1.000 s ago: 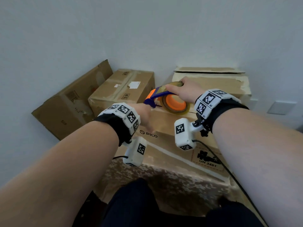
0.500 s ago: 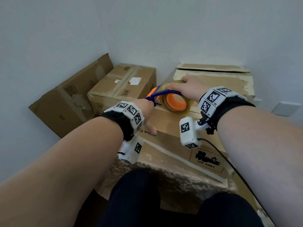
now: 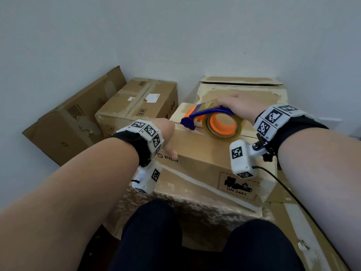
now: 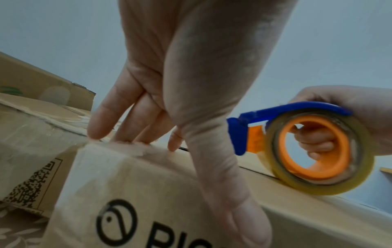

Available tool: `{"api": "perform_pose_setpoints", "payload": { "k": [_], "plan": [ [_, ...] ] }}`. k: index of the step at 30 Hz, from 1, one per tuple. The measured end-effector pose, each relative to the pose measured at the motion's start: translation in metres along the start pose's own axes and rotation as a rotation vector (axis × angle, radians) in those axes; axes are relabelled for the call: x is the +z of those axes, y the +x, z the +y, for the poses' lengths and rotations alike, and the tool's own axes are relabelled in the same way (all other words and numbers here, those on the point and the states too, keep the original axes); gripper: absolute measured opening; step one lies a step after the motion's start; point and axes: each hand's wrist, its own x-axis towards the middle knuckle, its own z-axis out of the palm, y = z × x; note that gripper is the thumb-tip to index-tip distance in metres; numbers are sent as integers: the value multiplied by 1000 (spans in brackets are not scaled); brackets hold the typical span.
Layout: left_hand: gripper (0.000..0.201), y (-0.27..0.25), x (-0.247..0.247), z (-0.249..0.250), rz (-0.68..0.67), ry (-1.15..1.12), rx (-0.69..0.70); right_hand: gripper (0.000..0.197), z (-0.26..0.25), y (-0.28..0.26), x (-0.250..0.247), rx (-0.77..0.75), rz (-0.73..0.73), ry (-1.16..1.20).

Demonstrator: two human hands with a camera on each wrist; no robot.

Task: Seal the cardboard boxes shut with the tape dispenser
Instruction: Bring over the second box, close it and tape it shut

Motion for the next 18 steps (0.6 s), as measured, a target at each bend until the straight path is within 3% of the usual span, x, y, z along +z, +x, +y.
{"api": "perform_pose_setpoints", "payload": {
  "k": [6, 12, 18],
  "plan": [
    [97, -2, 1, -2, 30, -4, 36, 41, 6, -22, -28, 57, 0, -224],
    [100, 1, 1, -5, 42, -34, 54, 50, -2, -25, -25, 72, 2, -401],
    [127, 14, 1, 0, 58, 73, 126, 47, 0, -23, -25, 117, -35, -371]
  ]
}}
